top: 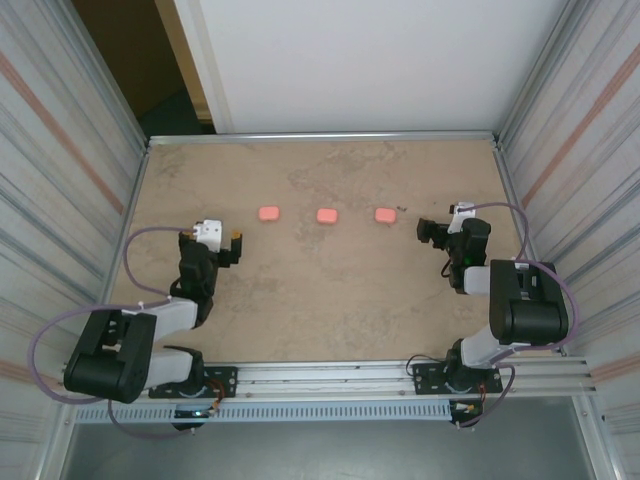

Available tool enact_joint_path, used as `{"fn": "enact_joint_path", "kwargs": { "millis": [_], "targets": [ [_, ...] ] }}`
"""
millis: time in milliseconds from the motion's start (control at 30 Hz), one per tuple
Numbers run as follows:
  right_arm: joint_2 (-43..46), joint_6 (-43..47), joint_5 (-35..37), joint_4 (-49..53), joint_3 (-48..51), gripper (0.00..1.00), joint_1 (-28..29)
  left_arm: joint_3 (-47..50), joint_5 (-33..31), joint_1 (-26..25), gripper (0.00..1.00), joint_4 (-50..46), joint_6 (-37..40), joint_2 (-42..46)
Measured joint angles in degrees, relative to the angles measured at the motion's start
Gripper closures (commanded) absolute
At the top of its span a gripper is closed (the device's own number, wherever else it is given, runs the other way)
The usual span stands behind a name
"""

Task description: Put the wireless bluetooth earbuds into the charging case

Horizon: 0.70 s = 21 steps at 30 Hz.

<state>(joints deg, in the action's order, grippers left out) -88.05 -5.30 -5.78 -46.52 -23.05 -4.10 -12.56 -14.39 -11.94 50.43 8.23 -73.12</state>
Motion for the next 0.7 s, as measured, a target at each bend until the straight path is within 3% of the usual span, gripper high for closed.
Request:
{"fn": "enact_joint_path", "kwargs": {
  "millis": [200,467,700],
  "targets": [
    [0.0,0.0,0.0,0.02,0.0,0.01,0.0,0.98,3.13,1.09,0.01,7.19,1.03,-4.48],
    [0.0,0.0,0.02,0.15,0.0,0.01,0.0,4.7,10.03,7.52,0.01,20.92,-0.61,-16.57],
    [0.0,0.0,0.04,0.28,0.0,0.01,0.0,0.02,12.63,8.55,0.01,14.43,-2.05,-13.73]
  ]
}}
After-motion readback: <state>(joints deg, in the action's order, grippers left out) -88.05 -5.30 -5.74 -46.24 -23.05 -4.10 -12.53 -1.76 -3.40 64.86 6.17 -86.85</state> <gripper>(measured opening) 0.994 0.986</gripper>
